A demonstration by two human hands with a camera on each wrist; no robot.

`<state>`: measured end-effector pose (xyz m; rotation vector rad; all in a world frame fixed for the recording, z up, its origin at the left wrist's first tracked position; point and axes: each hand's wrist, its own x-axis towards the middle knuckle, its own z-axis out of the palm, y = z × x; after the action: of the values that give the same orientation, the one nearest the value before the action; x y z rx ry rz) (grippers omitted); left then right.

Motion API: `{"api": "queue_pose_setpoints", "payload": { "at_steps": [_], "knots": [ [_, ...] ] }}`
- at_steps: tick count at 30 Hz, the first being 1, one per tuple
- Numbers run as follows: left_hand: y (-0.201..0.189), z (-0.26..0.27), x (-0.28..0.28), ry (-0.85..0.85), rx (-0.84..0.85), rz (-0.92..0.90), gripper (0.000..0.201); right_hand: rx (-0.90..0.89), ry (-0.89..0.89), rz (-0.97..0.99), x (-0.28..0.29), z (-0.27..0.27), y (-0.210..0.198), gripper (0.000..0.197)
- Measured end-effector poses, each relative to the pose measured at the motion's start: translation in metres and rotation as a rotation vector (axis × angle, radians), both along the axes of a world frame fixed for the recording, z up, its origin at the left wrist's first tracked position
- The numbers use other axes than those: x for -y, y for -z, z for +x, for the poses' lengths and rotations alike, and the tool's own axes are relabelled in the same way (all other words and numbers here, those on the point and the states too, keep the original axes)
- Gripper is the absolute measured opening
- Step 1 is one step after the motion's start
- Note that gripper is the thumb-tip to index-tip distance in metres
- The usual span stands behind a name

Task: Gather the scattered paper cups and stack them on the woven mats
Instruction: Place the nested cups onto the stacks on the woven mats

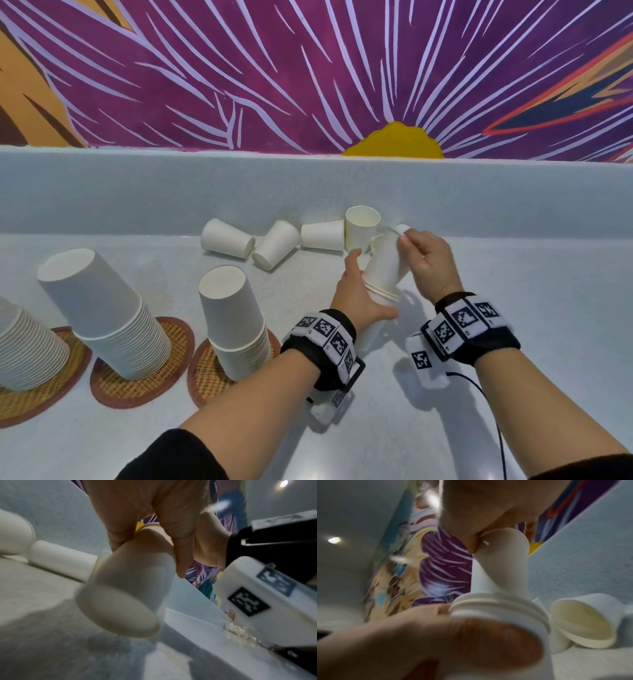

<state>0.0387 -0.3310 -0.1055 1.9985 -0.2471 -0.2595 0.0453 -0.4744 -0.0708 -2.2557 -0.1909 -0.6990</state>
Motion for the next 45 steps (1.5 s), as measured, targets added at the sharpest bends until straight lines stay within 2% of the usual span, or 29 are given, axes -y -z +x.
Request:
{"api": "queue_pose_setpoints", "payload": {
  "at_steps": [2,4,8,10,12,14,16,18,19,20,22,25,27,29,31,33,35,39,41,43,45],
  "knots": [
    [-0.002,-0.002,-0.003,-0.07,0.001,-0.067,0.111,-0.09,-0.114,-0.105,-0.01,-0.003,-0.005,0.034],
    [-0.007,-0.005,-0.004,-0.072,0.01,-0.085,0.11,-0.271,-0.19,-0.125,-0.018,-0.009,-0.009,0.033],
    [-0.017,-0.007,0.0,-0.072,0.049,-0.088,0.11,-0.57,-0.216,0.091,-0.027,-0.019,-0.012,0.033],
    [-0.025,-0.006,0.003,-0.075,0.059,-0.086,0.11,-0.7,-0.224,0.063,-0.03,-0.021,-0.015,0.027],
    [-0.034,-0.007,0.004,-0.045,0.064,-0.044,0.111,-0.74,-0.233,0.112,-0.032,-0.02,-0.02,0.016],
    [-0.047,-0.009,0.006,-0.019,0.088,0.053,0.109,-0.687,-0.218,0.248,-0.034,-0.018,-0.028,0.014],
    [-0.065,-0.011,0.004,-0.01,0.188,0.276,0.091,-0.614,-0.179,0.396,-0.036,-0.016,-0.037,0.017],
    [-0.09,-0.015,-0.005,0.0,0.293,0.555,0.071,-0.615,-0.162,0.66,-0.042,-0.014,-0.046,0.02],
    [-0.102,-0.015,-0.012,-0.002,0.321,0.634,0.067,-0.626,-0.156,0.806,-0.046,-0.015,-0.052,0.022],
    [-0.116,-0.015,-0.02,-0.011,0.338,0.656,0.066,-0.626,-0.141,0.929,-0.05,-0.015,-0.057,0.023],
    [-0.143,-0.016,-0.043,-0.065,0.36,0.546,0.067,-0.598,-0.151,1.122,-0.062,-0.018,-0.07,0.022],
    [-0.176,-0.021,-0.076,-0.148,0.385,0.377,0.066,-0.643,-0.404,1.332,-0.09,-0.023,-0.092,0.023],
    [-0.192,-0.024,-0.095,-0.199,0.41,0.382,0.059,-0.727,-0.577,1.372,-0.115,-0.029,-0.102,0.03],
    [-0.207,-0.027,-0.114,-0.222,0.454,0.454,0.047,-0.796,-0.628,1.272,-0.135,-0.031,-0.105,0.029],
    [-0.218,-0.032,-0.133,-0.2,0.485,0.549,0.041,-0.859,-0.609,1.041,-0.148,-0.036,-0.104,0.026],
    [-0.222,-0.038,-0.147,-0.169,0.51,0.641,0.036,-0.895,-0.591,0.83,-0.156,-0.04,-0.101,0.029],
    [-0.216,-0.044,-0.156,-0.144,0.533,0.729,0.035,-0.916,-0.578,0.699,-0.163,-0.044,-0.098,0.028],
    [-0.183,-0.042,-0.162,-0.086,0.491,0.889,0.035,-0.891,-0.437,0.297,-0.17,-0.041,-0.082,0.012],
    [-0.156,-0.04,-0.161,-0.004,0.388,0.95,0.034,-0.904,-0.396,0.133,-0.171,-0.037,-0.067,0.021],
    [-0.131,-0.04,-0.16,0.067,0.32,0.962,0.036,-0.947,-0.391,0.047,-0.168,-0.036,-0.052,0.027],
    [-0.119,-0.039,-0.16,0.076,0.313,0.956,0.041,-0.996,-0.389,0.075,-0.161,-0.035,-0.042,0.025]
  ]
}}
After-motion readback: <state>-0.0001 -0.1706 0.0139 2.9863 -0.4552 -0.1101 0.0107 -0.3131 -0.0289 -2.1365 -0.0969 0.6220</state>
